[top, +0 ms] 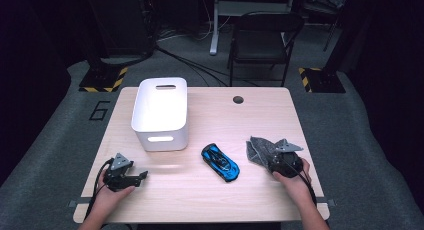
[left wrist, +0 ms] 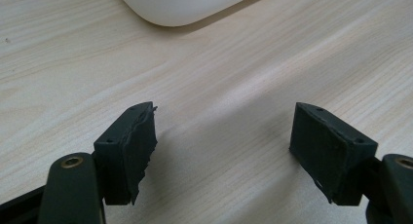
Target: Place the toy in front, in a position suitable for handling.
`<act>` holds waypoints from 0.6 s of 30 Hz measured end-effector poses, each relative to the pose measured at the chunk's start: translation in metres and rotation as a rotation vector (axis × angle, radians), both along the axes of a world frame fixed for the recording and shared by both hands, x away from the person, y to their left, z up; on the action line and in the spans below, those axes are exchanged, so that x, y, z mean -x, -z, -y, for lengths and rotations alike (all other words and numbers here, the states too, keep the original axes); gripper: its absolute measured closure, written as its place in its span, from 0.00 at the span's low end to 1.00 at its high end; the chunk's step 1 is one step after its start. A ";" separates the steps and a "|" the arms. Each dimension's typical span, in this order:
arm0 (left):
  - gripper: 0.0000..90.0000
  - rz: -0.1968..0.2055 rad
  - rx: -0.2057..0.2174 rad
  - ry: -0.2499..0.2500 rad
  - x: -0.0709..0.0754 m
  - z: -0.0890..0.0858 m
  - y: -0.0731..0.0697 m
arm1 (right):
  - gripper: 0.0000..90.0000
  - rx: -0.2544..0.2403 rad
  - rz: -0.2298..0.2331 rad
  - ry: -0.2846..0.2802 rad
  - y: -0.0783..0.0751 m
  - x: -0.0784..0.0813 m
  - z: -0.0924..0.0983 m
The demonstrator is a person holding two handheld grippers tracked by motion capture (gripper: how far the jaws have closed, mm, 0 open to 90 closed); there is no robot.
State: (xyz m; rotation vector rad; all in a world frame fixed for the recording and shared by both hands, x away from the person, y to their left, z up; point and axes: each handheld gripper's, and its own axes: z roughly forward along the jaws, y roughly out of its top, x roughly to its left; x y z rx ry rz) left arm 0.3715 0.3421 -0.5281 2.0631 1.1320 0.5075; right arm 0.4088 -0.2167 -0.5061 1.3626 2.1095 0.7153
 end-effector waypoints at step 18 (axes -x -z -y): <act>0.27 -0.004 0.008 -0.012 0.000 0.001 0.000 | 0.61 0.037 -0.009 0.028 -0.002 -0.060 -0.003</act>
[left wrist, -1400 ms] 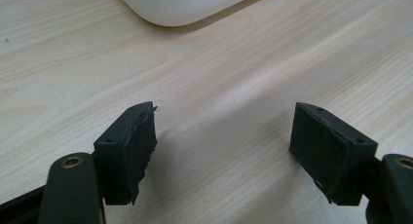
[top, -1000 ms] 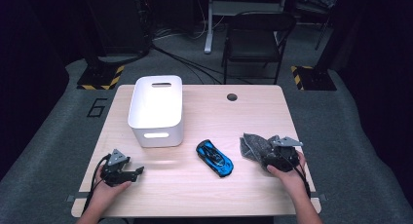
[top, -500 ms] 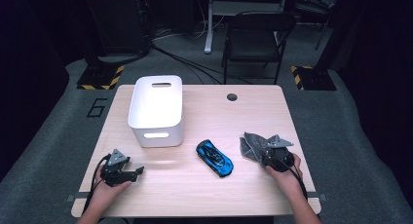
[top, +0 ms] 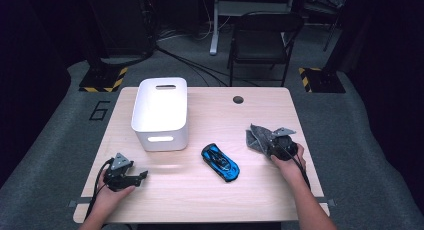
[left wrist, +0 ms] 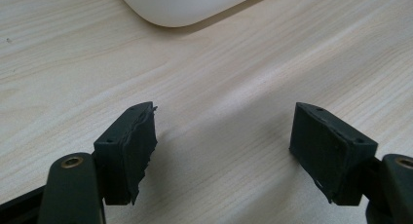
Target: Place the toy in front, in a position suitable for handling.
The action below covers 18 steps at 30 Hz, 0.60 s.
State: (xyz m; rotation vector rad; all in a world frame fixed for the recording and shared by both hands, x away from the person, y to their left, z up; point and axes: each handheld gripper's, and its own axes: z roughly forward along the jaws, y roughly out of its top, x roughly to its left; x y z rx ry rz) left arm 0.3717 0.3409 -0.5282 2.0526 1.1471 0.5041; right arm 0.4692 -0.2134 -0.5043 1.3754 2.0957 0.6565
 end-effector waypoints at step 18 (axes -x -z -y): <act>0.28 0.000 0.001 -0.002 0.000 0.000 0.000 | 0.57 -0.109 0.014 0.057 -0.009 -0.032 0.015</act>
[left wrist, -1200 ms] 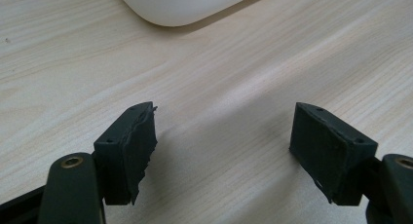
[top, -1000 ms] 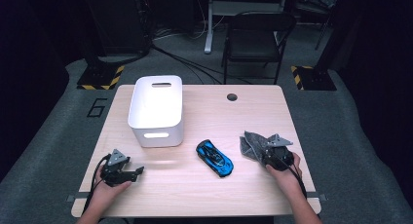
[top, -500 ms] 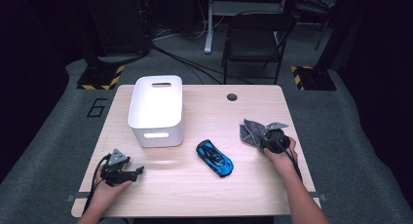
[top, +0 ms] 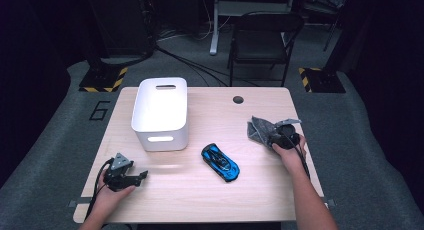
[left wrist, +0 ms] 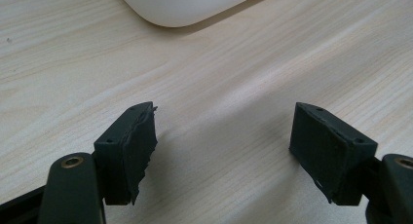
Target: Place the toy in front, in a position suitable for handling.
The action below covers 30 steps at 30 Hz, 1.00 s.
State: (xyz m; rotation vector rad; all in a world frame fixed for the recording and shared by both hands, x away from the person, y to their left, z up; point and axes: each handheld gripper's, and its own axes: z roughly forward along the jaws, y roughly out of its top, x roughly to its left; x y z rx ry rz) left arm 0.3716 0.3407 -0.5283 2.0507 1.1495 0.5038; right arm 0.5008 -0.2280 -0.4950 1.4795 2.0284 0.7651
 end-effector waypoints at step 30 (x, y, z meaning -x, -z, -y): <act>0.28 -0.004 0.006 -0.002 0.000 0.000 0.000 | 0.30 -0.091 0.061 -0.363 -0.030 0.058 -0.099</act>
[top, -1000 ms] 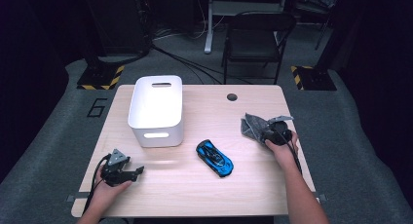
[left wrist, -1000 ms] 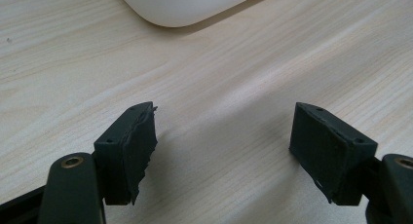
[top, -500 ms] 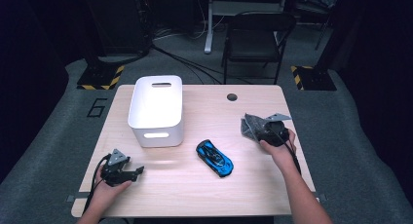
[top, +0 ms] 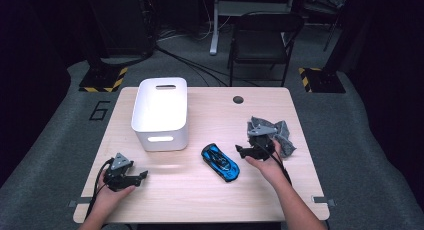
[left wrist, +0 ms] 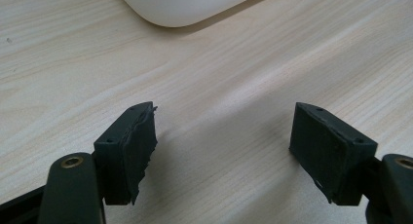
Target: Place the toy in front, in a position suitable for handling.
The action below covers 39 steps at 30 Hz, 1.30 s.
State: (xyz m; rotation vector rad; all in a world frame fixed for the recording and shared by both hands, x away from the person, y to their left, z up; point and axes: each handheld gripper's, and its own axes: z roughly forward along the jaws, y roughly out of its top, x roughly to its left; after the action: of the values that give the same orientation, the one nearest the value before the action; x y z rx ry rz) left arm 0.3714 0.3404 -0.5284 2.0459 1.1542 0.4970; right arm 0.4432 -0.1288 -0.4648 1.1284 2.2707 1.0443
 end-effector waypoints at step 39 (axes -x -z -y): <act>0.27 0.000 0.000 0.002 0.000 0.000 0.000 | 0.23 0.045 -0.089 -0.180 0.047 0.025 -0.064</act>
State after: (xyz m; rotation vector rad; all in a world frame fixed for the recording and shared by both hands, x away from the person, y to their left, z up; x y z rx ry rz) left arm 0.3716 0.3406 -0.5284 2.0474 1.1518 0.4959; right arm 0.4178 -0.0646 -0.5121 0.9852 2.4918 1.0214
